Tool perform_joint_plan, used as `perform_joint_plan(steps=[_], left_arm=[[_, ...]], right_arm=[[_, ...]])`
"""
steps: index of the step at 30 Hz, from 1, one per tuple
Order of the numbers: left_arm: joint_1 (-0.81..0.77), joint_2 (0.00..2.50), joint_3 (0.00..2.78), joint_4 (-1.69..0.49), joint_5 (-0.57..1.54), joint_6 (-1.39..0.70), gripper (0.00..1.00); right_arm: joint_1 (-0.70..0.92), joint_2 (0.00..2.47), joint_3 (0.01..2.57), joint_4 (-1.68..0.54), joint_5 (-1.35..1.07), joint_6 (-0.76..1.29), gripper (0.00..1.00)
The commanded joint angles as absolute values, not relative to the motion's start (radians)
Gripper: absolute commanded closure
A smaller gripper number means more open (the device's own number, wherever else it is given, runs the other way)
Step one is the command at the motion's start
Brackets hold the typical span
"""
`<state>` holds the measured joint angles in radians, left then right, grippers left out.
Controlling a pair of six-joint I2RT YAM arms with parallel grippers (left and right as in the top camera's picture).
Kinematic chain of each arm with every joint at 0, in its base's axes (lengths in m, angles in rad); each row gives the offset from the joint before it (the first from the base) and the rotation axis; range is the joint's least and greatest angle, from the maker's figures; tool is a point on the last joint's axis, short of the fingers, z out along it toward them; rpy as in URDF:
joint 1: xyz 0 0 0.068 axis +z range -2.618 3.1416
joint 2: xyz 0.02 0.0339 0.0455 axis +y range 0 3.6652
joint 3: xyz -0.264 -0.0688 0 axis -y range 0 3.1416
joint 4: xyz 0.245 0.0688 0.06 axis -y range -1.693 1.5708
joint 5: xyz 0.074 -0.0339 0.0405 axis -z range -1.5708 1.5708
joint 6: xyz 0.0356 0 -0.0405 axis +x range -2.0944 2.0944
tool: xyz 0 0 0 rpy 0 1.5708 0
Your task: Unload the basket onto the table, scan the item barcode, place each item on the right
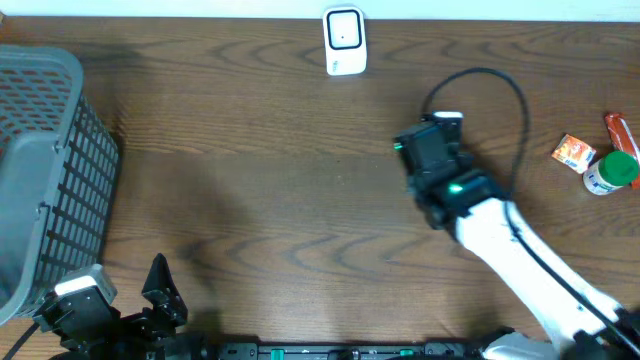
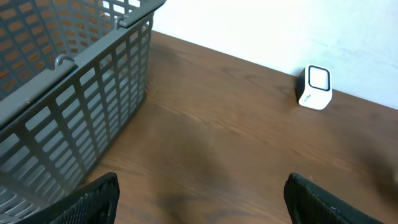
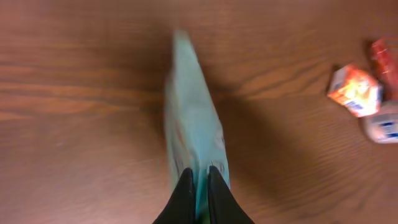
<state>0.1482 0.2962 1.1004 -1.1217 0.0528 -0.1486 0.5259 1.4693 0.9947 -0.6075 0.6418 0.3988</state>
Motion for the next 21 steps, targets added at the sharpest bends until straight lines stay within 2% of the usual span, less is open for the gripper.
perform_joint_plan(steps=[1, 4, 11, 12, 13, 14, 16, 17, 18, 21], left_arm=[[0.144, 0.291, 1.102, -1.122, 0.048, -0.132, 0.15], [0.144, 0.291, 1.102, -1.122, 0.048, -0.132, 0.15], [0.144, 0.291, 1.102, -1.122, 0.048, -0.132, 0.15], [0.144, 0.291, 1.102, -1.122, 0.048, -0.132, 0.15], [0.144, 0.291, 1.102, -1.122, 0.048, -0.132, 0.15], [0.144, 0.291, 1.102, -1.122, 0.048, -0.132, 0.15], [0.144, 0.291, 1.102, -1.122, 0.048, -0.132, 0.15], [0.144, 0.291, 1.102, -1.122, 0.048, -0.132, 0.15], [0.144, 0.291, 1.102, -1.122, 0.048, -0.132, 0.15], [0.144, 0.291, 1.102, -1.122, 0.048, -0.132, 0.15]], right_arm=[[0.597, 1.575, 0.984, -0.598, 0.863, 0.43, 0.98], [0.662, 1.68, 0.984, -0.594, 0.809, 0.448, 0.98], [0.803, 1.801, 0.984, -0.518, 0.478, 0.448, 0.98], [0.814, 1.801, 0.984, -0.511, 0.454, 0.449, 0.95], [0.821, 1.799, 0.985, -0.506, 0.445, 0.453, 0.82], [0.824, 1.792, 0.99, -0.506, 0.442, 0.46, 0.57], [0.823, 1.772, 1.016, -0.525, 0.435, 0.46, 0.15], [0.817, 1.757, 1.041, -0.548, 0.422, 0.461, 0.06], [0.809, 1.739, 1.066, -0.574, 0.397, 0.464, 0.04], [0.762, 1.678, 1.143, -0.641, 0.236, 0.467, 0.03]])
